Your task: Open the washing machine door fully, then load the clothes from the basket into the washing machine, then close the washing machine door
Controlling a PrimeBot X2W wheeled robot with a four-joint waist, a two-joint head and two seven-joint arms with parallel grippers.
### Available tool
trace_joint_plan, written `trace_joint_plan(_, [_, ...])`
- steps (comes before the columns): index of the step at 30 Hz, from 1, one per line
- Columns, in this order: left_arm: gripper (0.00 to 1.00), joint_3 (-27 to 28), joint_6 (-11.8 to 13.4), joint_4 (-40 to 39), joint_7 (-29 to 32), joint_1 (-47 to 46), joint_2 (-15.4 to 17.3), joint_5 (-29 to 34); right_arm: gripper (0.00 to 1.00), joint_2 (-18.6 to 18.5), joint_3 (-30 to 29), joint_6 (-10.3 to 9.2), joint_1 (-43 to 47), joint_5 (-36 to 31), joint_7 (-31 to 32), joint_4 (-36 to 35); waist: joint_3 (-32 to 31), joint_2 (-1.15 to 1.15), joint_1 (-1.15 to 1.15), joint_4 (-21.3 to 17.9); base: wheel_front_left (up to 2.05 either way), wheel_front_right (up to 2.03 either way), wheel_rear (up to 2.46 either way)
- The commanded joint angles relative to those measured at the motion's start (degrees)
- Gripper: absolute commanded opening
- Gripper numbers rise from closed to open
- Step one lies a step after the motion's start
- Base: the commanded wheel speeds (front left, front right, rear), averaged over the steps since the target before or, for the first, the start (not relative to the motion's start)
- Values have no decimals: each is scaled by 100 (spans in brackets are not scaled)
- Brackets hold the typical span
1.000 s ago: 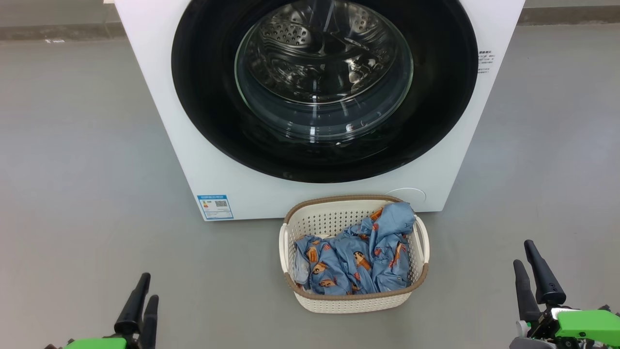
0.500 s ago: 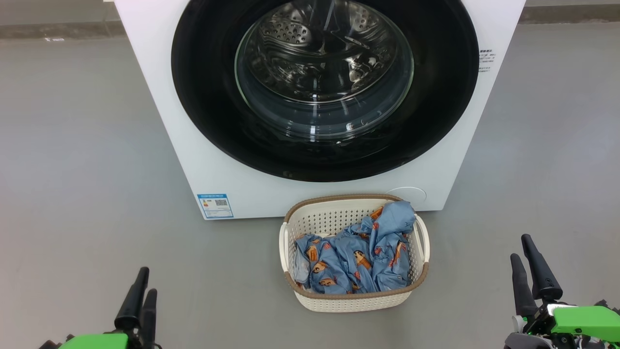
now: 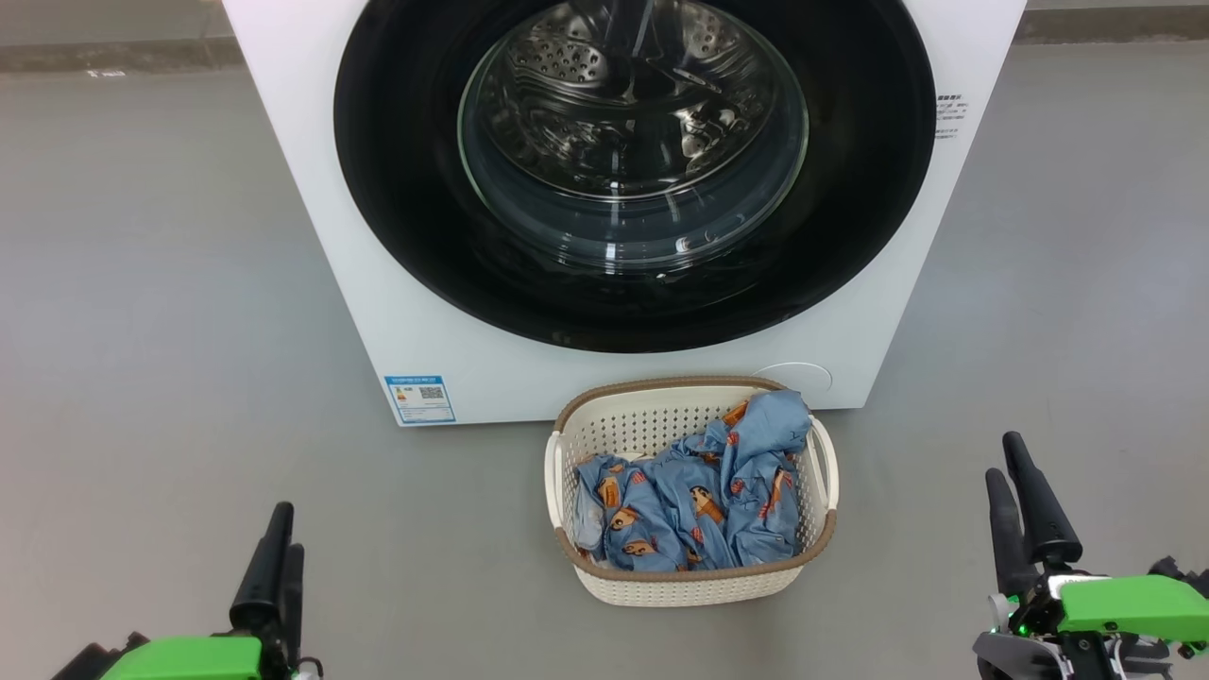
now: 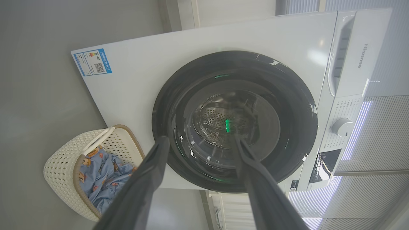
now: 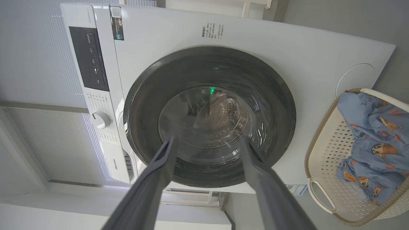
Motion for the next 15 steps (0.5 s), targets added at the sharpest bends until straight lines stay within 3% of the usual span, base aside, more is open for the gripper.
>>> trace_joint_plan(1, [100,39,-7,-219,-72,-324,107,135,100,-65,97,2,-291,-80,-64,-208,0,0,0,2,0,0,0])
trace_joint_plan(15, [100,-134,-10,-428,-302,-392,116,1020,100,-313,617,3,-431,-887,-352,-259,22,0,0,15,0,0,0])
